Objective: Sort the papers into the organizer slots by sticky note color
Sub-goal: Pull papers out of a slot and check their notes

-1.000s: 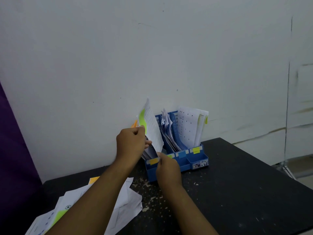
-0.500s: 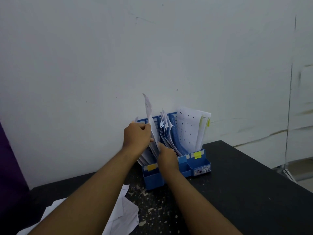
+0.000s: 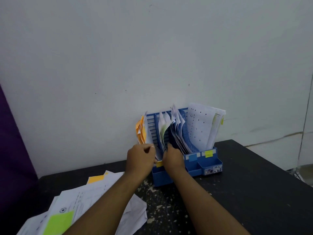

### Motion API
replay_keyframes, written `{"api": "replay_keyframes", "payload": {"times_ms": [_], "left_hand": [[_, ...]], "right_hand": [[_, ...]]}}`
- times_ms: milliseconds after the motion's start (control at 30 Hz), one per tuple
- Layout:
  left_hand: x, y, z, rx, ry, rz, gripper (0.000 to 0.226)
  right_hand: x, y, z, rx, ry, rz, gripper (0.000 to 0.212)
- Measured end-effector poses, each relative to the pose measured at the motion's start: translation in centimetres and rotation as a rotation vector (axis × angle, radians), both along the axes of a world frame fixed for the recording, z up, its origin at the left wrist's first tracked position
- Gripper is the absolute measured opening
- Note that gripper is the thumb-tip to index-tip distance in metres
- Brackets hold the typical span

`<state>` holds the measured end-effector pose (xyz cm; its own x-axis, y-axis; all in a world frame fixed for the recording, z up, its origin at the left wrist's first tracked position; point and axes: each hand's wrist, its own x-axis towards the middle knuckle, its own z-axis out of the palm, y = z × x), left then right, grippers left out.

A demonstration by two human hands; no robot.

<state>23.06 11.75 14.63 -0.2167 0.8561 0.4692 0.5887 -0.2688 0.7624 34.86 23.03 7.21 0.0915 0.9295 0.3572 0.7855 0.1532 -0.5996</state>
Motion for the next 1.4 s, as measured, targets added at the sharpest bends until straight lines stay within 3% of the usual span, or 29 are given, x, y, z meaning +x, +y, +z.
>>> {"api": "replay_keyframes", "payload": {"times_ms": [100,200,500,733,1067,1200,1400], "left_hand": [[-1.5,-1.1,-1.8,-0.005,-0.006,0.011,0.036],[-3.8,-2.4,-4.3,-0.035,-0.038,0.058,0.020],[-9.8,-9.7,-12.6,-0.131,0.045,0.294,0.023],[-16.9,-14.9,-15.4,-0.172,0.216,0.631,0.030],[-21.7,-16.5,-18.3,-0.263,0.162,0.606,0.037],[-21.7,-16.4,-18.4,-0.246,0.124,0.608,0.034],[-21.9,-16.4,-18.5,-0.247,0.111,0.597,0.034]], "right_hand": [[-0.2,-1.1,0.1,0.030,0.016,0.002,0.035],[-0.5,-2.8,0.0,0.063,0.033,0.022,0.043],[-5.9,-12.0,-3.7,0.217,0.083,0.161,0.046],[-12.1,-18.4,-8.2,0.030,-0.093,0.424,0.048],[-15.3,-16.0,-8.4,-0.173,-0.309,0.544,0.064],[-15.3,-14.4,-8.9,-0.154,-0.317,0.521,0.057],[-15.1,-13.6,-8.1,0.044,-0.527,0.565,0.025]]}}
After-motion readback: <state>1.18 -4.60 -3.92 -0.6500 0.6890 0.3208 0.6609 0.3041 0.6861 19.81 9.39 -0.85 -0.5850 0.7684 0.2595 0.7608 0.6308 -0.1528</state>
